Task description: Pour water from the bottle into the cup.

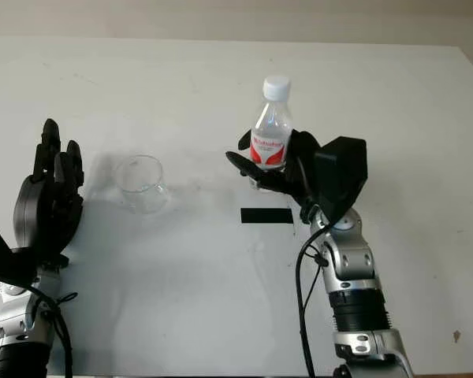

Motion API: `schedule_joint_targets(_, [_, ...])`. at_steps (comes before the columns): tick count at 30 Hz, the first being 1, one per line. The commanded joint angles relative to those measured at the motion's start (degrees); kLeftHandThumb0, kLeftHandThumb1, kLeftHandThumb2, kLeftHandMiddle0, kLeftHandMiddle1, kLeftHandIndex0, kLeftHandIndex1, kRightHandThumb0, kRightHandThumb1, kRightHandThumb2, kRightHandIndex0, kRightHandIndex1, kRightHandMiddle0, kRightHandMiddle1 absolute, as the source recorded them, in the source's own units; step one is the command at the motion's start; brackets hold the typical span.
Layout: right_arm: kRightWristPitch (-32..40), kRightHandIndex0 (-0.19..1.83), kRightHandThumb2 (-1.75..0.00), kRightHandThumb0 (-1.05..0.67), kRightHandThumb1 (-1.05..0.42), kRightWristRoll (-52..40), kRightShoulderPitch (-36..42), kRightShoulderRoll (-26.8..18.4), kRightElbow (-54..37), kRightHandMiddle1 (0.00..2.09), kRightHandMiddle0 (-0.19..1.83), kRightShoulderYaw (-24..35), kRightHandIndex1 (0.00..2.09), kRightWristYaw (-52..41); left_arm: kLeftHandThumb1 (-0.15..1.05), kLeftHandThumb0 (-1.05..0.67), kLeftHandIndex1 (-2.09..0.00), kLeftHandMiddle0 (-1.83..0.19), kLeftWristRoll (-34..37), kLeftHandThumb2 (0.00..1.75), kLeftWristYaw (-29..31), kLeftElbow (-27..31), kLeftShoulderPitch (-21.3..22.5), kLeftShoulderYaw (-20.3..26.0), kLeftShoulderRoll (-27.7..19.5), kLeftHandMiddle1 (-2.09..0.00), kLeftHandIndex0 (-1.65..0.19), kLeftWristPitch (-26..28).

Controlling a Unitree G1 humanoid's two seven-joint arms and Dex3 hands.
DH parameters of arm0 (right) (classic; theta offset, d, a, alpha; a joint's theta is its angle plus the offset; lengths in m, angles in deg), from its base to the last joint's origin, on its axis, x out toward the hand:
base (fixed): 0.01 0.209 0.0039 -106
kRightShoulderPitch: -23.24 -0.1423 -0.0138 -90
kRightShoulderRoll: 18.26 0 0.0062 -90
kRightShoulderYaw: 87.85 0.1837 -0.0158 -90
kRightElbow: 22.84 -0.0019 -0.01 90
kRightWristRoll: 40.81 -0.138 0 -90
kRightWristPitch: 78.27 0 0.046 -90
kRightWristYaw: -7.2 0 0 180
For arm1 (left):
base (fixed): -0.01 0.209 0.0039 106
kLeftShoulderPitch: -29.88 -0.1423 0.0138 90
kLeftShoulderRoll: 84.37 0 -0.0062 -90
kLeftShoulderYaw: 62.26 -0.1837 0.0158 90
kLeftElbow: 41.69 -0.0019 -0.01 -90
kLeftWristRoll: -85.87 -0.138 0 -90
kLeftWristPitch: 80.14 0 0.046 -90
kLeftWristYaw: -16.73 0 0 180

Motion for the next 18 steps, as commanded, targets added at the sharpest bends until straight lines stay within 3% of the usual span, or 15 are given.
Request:
schedule_joint_targets(1, [-1.2, 1.02, -0.48, -0.43, -1.05, 0.1, 1.0, 0.6, -0.4, 2.09, 0.75, 0.2, 2.09, 0.1, 1.05, -0.74, 0.00, 0.19, 0.4, 0.56, 0.3, -1.0, -1.0, 0.2, 0.1, 0.00, 0.19, 0.0])
schedule_joint_targets(18, [-1.1, 0.98, -0.45, -0.48, -1.05, -1.6, 5.5, 3.0, 3.9, 2.09, 0.69, 2.3, 2.09, 0.2, 1.05, -0.74, 0.00, 0.19, 0.1, 0.56, 0.4, -0.7, -1.1, 0.6, -0.7, 0.00, 0.19, 0.0])
